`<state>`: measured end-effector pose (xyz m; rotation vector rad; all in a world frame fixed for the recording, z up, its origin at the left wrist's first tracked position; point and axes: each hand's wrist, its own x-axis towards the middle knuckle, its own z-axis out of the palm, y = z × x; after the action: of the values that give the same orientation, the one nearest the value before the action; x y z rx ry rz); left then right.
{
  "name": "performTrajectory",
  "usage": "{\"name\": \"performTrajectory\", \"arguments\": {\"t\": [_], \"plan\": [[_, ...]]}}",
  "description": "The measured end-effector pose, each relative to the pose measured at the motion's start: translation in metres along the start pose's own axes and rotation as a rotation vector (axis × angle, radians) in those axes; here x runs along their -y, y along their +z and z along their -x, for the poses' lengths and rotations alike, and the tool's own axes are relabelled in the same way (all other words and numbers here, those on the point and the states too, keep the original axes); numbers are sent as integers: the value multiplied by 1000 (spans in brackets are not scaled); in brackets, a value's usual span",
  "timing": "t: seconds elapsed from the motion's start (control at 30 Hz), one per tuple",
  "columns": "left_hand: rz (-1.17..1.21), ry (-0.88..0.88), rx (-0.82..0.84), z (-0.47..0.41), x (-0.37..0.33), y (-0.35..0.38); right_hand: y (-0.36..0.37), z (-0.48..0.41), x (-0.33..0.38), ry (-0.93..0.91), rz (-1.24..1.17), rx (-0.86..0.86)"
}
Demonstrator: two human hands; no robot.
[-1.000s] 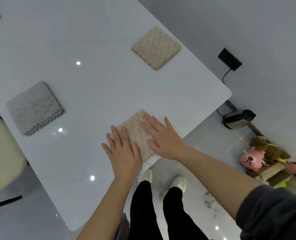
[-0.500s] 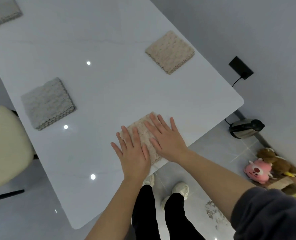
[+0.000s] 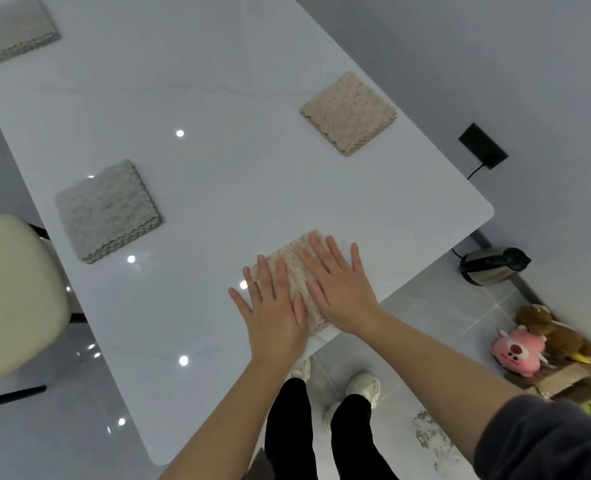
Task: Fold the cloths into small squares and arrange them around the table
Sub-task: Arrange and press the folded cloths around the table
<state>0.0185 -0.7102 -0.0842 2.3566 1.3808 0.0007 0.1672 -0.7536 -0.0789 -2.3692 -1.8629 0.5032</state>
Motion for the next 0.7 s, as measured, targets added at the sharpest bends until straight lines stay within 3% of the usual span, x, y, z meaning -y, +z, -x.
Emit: {"name": "performTrajectory", "arguments": {"t": [0.2, 0.43, 0.7], "plan": [[-73, 173, 80, -35, 24, -43, 0, 33, 27, 396, -179, -122], [-217, 712, 209, -90, 26, -60, 29, 47, 78, 709, -314, -226], [-266, 908, 241, -103, 32, -35, 48, 25, 102, 793, -252, -263]]}}
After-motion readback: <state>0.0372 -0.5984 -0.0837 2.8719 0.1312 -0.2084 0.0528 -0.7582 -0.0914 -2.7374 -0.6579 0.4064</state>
